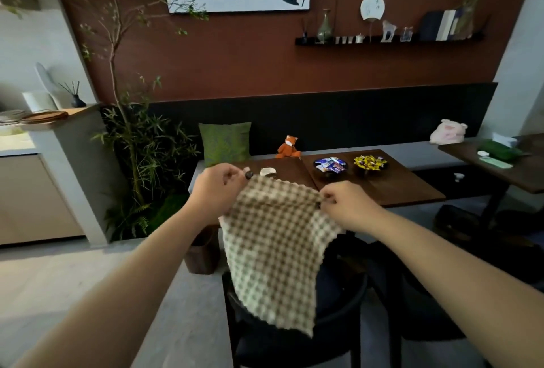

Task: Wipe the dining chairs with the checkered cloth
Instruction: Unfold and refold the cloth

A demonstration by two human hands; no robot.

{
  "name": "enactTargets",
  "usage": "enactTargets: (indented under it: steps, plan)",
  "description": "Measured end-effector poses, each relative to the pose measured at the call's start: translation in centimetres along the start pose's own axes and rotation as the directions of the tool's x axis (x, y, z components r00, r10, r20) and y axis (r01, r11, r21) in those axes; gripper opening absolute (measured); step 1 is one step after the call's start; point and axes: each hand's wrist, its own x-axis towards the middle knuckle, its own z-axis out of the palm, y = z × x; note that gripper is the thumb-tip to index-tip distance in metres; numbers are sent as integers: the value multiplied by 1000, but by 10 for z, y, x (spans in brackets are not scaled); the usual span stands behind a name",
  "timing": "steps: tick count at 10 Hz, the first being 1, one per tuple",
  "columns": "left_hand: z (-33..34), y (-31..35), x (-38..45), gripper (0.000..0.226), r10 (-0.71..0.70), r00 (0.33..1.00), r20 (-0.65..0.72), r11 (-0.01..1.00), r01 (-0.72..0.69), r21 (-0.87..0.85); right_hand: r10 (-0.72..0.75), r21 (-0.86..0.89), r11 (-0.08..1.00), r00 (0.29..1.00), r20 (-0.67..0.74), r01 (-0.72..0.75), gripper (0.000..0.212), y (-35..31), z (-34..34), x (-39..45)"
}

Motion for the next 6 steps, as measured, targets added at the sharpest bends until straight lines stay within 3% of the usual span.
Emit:
enactTargets:
  steps: [1, 2, 3, 4, 5, 6]
  plan:
    - [-9, 1, 0, 14, 81, 961, -265, 980, -125, -153, -224, -48, 974, 918, -328, 220, 20, -15, -18, 0]
    - [-3, 11, -7, 14, 262, 713, -651, 851, -488, -192, -488, -197, 822, 480, -729, 535, 15, -37, -10, -9]
    - [44, -10, -22, 18, 159, 984, 80, 985, -163, 49, -312, -482, 845, 945, -93, 232, 18, -24, 40, -9]
    - [63, -39, -21, 27, -221, 914, 340, 965, 154, 214, 77, -492, 870, 972, 221, 43, 16, -7, 59, -4]
    - [56, -45, -8, 26, -172, 985, 25, 984, 173, -44, -75, -342, 939, 994, -76, 45, 21, -10, 45, 7]
    - [46, -32, -12, 18, 37, 953, -300, 948, -129, -292, -194, -226, 964, 947, -256, 136, 19, -17, 27, 9]
